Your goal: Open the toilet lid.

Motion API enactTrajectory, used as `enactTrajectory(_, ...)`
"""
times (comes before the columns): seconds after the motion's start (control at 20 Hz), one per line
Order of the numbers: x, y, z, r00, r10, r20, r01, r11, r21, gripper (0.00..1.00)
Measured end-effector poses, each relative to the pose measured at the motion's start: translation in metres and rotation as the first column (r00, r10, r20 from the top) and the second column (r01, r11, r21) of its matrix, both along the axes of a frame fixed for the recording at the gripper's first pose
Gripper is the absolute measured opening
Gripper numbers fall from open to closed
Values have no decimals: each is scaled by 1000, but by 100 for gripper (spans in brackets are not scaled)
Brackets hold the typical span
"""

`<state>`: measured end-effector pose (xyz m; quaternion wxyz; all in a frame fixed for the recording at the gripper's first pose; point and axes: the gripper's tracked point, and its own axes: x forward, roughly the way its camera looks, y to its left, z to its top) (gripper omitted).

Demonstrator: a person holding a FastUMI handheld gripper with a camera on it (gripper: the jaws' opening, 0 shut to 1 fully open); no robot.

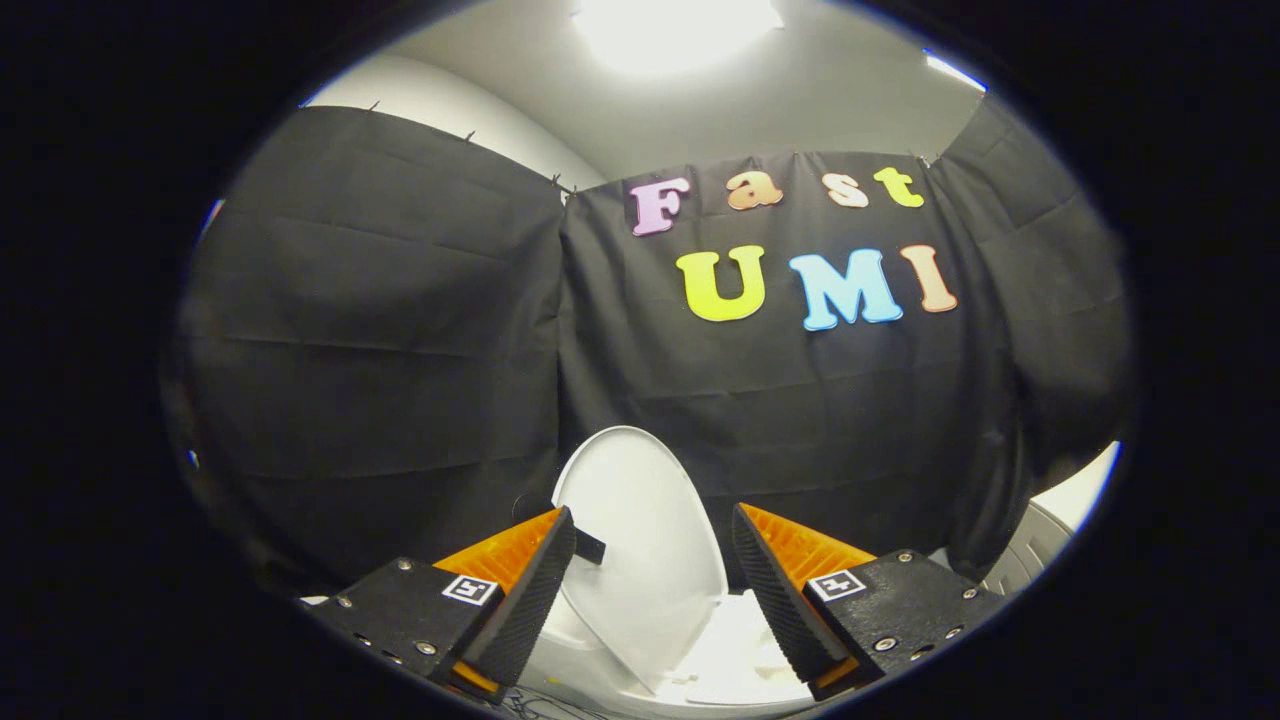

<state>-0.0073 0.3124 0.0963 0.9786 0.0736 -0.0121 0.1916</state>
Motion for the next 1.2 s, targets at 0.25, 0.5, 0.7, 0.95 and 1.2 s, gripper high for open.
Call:
enactTrajectory(0.25,-12,-75,5,995,-102,-4,102,995,-23,96)
enactTrajectory(0.5,-11,-165,-2,972,-236,-2,236,970,-67,96)
enactTrajectory(0.7,-11,-245,-34,932,-362,-4,359,926,-118,97)
enactTrajectory(0.95,-13,-317,-75,882,-471,-24,455,863,-222,96)
enactTrajectory(1.2,-24,-344,-83,846,-533,-5,521,828,-207,97)
